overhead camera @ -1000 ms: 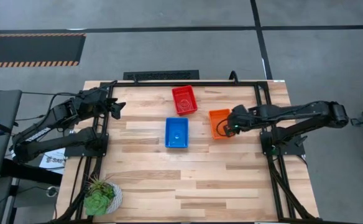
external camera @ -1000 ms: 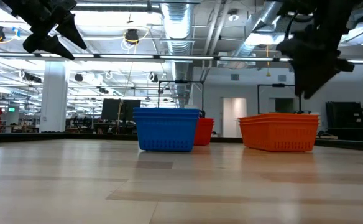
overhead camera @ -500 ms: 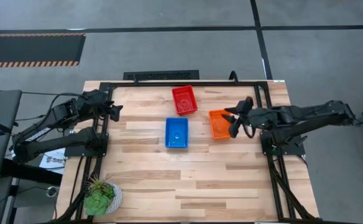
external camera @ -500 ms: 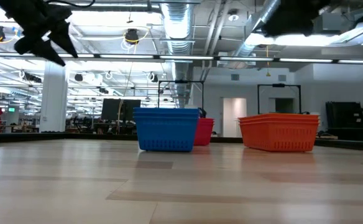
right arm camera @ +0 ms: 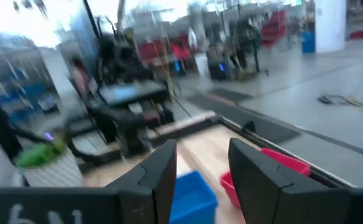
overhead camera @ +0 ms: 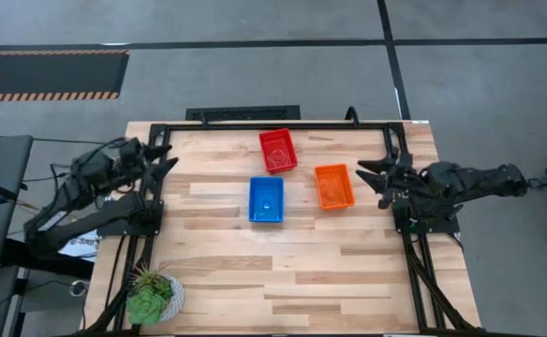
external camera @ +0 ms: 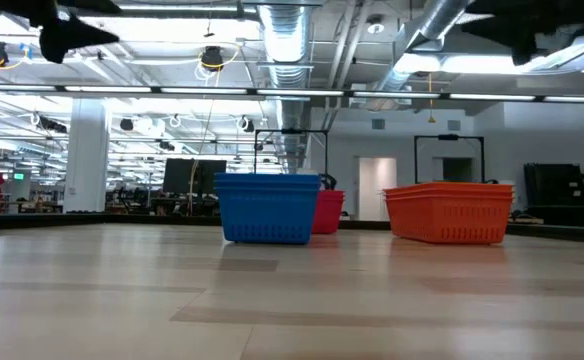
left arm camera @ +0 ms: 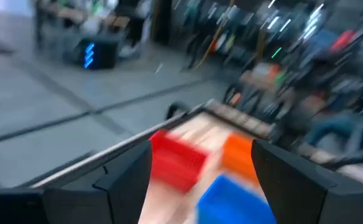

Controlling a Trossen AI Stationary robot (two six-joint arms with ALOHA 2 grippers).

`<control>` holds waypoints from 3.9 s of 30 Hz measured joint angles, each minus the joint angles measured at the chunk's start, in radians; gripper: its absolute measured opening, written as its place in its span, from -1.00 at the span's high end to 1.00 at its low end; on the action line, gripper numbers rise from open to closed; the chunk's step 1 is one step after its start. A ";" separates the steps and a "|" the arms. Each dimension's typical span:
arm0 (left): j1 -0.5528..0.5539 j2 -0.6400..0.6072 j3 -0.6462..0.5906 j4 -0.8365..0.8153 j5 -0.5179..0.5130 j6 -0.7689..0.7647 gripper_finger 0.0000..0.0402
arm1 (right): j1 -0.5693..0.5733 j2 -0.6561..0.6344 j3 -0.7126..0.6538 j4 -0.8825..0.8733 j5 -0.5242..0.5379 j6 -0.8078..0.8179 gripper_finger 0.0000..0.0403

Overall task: Stack baskets by color
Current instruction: Return to Home Position

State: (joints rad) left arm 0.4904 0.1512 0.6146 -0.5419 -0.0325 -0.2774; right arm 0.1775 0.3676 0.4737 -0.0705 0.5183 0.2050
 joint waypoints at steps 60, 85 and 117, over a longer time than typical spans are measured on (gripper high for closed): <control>-0.463 -0.117 -0.598 0.551 0.001 0.028 -0.31 | -0.080 -0.165 -0.467 0.146 0.057 -0.112 0.18; -0.463 -0.118 -0.598 0.560 0.108 -0.049 -0.31 | -0.062 -0.362 -0.466 0.167 0.102 -0.007 0.16; -0.463 -0.119 -0.597 0.594 0.354 0.116 -0.31 | -0.109 -0.340 -0.460 0.123 -0.176 -0.240 0.18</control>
State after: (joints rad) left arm 0.0277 0.0326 0.0177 0.0522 0.3213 -0.1611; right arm 0.0683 0.0276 0.0132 0.0530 0.3420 -0.0352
